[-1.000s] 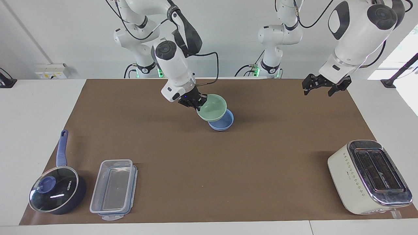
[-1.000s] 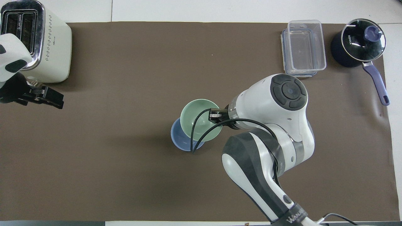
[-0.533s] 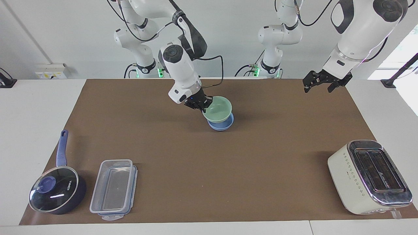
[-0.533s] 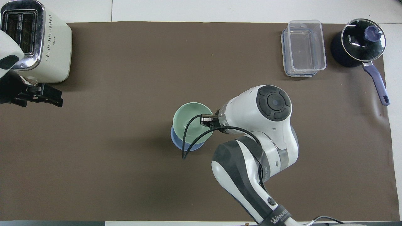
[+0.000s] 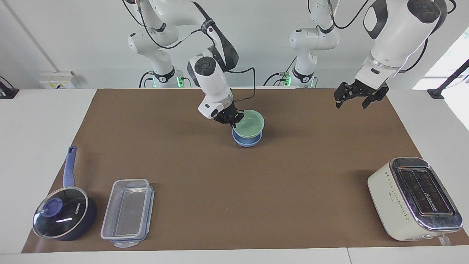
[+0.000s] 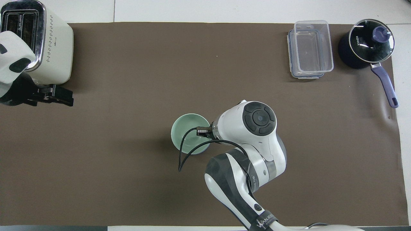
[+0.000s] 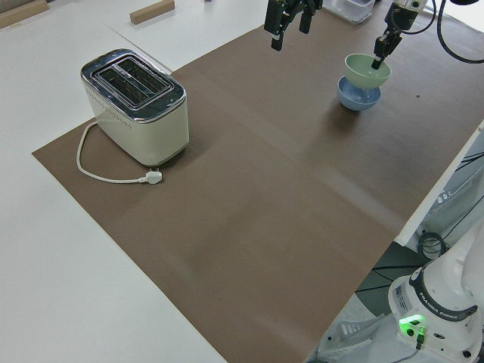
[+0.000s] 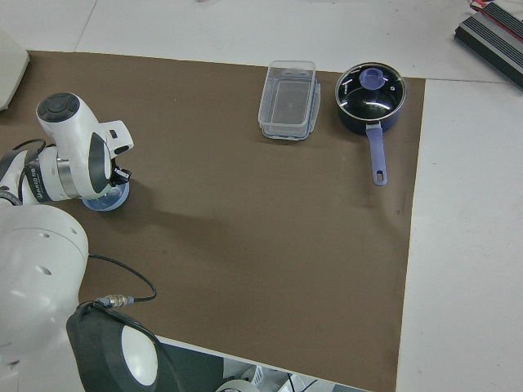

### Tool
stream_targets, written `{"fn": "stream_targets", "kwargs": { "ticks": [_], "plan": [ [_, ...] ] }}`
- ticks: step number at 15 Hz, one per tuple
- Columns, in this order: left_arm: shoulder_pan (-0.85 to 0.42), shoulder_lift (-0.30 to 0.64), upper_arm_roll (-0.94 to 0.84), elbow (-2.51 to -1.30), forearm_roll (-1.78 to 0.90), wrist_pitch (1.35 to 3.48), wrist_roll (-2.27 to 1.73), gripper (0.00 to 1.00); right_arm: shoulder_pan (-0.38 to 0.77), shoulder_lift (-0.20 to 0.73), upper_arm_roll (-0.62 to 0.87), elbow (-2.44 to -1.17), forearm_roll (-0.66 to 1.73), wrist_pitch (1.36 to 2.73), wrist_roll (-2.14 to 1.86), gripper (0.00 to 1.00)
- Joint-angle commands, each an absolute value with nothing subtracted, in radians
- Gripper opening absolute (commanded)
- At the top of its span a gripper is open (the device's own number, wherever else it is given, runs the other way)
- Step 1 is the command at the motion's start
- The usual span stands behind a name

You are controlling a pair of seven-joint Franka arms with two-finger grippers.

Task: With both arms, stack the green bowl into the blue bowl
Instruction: 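Hold the green bowl seated inside the blue bowl with the right gripper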

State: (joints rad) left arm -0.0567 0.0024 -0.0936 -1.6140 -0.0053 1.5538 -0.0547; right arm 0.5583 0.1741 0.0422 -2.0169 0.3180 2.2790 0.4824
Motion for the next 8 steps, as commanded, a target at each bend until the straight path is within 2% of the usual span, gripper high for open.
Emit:
{"fn": "stream_targets", "kwargs": {
  "ticks": [1,8],
  "plan": [
    [-0.057,-0.021,-0.1,-1.611,0.02,1.506,-0.063,1.0,0.569,0.181,0.04,-2.022,0.327,2.301,0.48,0.0],
    [-0.061,-0.04,-0.1,-1.637,0.018,1.494,-0.051,1.0,0.569,0.189,0.04,-2.023,0.298,2.321,0.474,0.0]
  ]
}}
